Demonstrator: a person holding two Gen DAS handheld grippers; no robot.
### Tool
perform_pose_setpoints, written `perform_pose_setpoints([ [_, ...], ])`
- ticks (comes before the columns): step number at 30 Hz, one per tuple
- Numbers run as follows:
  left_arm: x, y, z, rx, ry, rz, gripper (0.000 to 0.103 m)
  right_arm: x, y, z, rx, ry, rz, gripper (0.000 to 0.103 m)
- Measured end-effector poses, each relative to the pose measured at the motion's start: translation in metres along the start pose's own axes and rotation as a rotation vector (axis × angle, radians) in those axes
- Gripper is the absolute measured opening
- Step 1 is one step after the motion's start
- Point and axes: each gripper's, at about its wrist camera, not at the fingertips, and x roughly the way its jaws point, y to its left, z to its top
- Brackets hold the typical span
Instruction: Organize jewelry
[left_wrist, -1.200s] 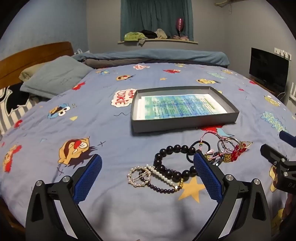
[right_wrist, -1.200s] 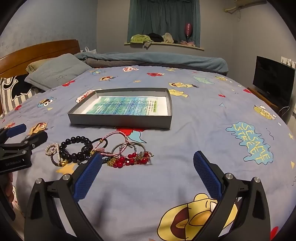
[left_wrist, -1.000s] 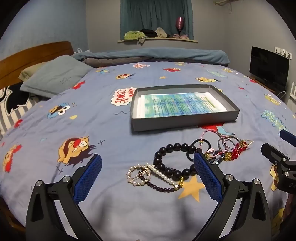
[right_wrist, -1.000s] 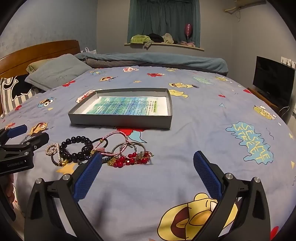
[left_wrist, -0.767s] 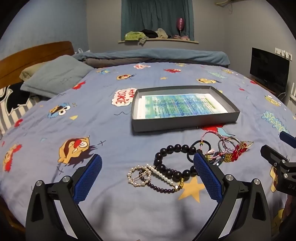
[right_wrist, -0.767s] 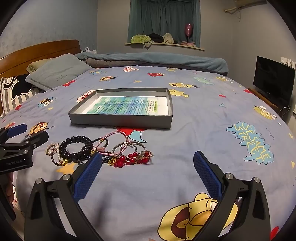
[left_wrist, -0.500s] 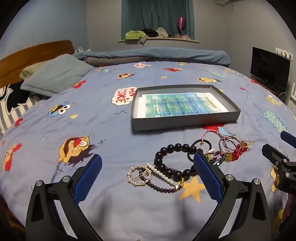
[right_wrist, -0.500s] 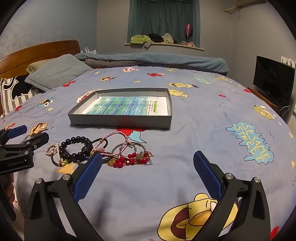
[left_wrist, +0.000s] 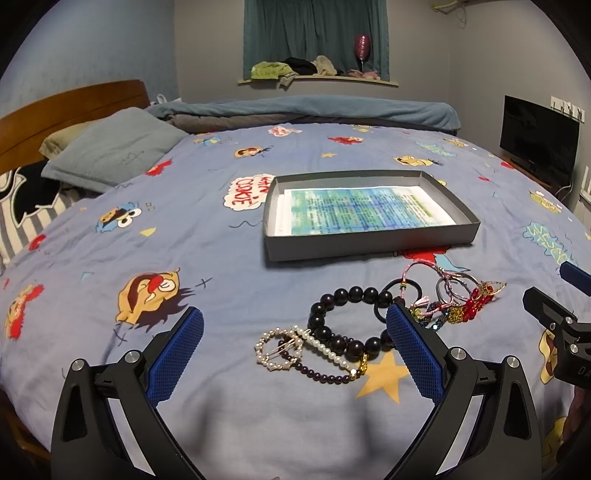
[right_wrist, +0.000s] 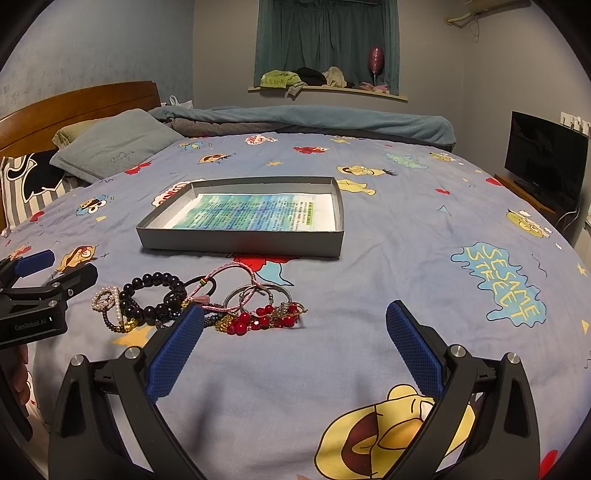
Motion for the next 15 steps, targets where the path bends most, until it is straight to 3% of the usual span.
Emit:
perform_pose_setpoints([
  [15, -0.0012, 0.0001, -0.0002, -0.005, 0.000, 0.001, 0.098, -0.0002, 0.0001, -0.0003, 0.000, 0.000, -0.004, 0.098],
])
